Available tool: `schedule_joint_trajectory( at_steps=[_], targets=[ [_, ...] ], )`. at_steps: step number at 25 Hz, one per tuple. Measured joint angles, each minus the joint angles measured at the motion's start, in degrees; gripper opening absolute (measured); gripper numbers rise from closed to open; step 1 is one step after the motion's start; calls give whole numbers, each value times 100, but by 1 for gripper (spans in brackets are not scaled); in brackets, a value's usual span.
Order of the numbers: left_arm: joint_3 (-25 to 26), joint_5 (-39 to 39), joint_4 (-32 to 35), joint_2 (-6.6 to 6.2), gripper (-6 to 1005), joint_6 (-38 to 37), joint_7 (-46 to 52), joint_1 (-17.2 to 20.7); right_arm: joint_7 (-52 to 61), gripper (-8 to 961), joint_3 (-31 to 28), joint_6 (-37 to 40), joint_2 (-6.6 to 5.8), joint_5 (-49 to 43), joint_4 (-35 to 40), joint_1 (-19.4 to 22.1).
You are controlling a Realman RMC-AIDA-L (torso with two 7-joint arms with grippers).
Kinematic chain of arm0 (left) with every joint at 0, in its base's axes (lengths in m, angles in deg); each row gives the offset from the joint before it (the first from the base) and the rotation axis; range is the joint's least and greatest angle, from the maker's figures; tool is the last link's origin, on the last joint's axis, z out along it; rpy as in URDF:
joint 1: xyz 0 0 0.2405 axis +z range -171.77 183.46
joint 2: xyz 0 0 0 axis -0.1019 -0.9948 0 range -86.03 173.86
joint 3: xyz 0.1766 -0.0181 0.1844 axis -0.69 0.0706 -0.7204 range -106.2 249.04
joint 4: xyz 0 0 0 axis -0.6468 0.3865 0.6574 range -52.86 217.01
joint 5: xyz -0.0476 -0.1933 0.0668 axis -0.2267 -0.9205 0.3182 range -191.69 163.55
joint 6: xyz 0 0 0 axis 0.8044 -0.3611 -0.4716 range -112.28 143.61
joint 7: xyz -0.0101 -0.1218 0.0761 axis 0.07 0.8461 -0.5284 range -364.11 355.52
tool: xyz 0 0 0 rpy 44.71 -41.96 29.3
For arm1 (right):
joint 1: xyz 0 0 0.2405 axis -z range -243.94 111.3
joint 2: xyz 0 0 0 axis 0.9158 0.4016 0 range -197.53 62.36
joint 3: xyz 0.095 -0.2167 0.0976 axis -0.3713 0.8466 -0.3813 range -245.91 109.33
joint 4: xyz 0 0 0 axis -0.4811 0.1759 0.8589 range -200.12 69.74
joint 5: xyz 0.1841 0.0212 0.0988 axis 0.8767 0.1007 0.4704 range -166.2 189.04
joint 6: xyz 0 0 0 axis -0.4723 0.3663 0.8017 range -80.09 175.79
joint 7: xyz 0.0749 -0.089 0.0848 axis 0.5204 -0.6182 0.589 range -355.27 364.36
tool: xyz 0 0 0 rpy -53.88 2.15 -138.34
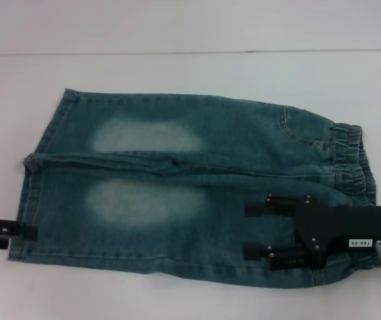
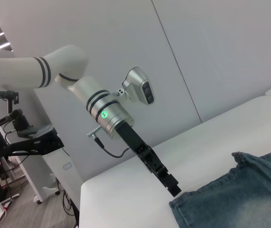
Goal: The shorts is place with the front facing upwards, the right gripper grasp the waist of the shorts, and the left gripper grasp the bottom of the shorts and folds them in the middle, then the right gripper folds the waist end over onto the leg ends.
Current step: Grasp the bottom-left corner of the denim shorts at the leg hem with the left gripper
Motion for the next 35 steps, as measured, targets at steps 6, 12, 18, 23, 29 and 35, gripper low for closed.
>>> schedule_joint_trajectory(
  at_steps=[6,12,18,23,29,35],
  targets=[
    [-38,25,-12,38,872,31,-6,-9,20,898,-27,0,0,0,0,0],
    [-195,33,-18,98,872,46,-21,-26,19,898,-37,-4,0,0,-9,0],
    [-219,36,3,169,872,39,-29,-90,18,898,-38,-8,0,0,-14,-7],
    [-221,27,13,190,869,20,-53,-125,0,897,-39,-9,0,0,-17,-9],
    [-220,0,37,193,786,52,-234,-121,-3,897,-39,-9,0,0,-18,-9],
    [-229,-7,11,201,589,51,-340,-126,-3,897,-39,-8,0,5,-18,-20]
  ],
)
